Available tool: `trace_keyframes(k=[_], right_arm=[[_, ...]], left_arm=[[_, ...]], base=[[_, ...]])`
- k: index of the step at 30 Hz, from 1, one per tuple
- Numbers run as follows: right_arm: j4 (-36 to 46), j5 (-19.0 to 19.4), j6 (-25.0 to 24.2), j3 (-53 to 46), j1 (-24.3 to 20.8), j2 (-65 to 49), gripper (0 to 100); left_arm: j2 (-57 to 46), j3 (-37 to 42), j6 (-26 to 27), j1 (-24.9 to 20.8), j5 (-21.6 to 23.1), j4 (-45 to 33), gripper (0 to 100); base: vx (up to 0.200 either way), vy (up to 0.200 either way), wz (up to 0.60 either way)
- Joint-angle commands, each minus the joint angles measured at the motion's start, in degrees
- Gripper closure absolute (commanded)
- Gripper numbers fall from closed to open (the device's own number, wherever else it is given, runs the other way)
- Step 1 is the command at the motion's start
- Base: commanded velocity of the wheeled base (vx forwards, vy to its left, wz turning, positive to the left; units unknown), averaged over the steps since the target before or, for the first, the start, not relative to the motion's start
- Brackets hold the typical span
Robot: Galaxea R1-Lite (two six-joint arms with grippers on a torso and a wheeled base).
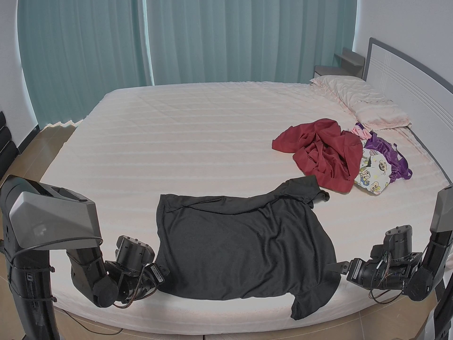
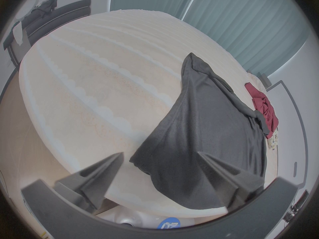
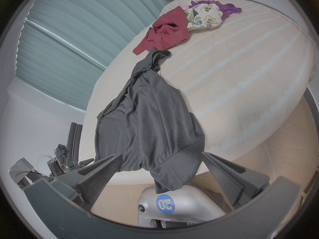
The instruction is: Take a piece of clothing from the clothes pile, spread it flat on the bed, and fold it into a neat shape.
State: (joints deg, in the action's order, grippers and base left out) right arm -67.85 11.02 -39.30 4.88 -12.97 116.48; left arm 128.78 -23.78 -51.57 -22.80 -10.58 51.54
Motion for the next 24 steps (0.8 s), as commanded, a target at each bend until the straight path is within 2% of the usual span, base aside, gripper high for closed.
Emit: trace_keyframes(k=[1, 7, 9, 15, 21, 24], right_arm=[[0.0, -0.3, 0.8, -0.2, -1.3, 2.3, 0], [-0.1, -1.2, 7.2, -0.7, -1.4, 7.5, 0], [-0.1, -1.4, 9.8, -0.8, -1.4, 9.6, 0], [-2.6, -4.9, 10.2, -0.1, -1.4, 13.1, 0], [-15.7, -6.1, 11.9, -0.4, -1.8, 21.2, 0], [-17.7, -6.6, 12.0, -0.1, -3.0, 22.9, 0]], left_arm=[[2.0, -1.0, 0.1, 0.0, -0.6, -0.3, 100], [0.9, 1.7, 1.5, 0.1, -0.6, -0.6, 100], [-0.8, 4.3, 3.6, 0.1, -0.6, -0.7, 100], [-4.2, 7.2, 6.8, 0.6, -0.7, -3.1, 100], [-8.3, 6.9, 8.2, 1.2, -0.7, -10.1, 100], [-8.4, 6.8, 8.2, 1.7, -0.6, -10.1, 100]], base=[[0.0, 0.0, 0.0], [0.0, 0.0, 0.0], [0.0, 0.0, 0.0], [0.0, 0.0, 0.0], [0.0, 0.0, 0.0], [0.0, 0.0, 0.0]])
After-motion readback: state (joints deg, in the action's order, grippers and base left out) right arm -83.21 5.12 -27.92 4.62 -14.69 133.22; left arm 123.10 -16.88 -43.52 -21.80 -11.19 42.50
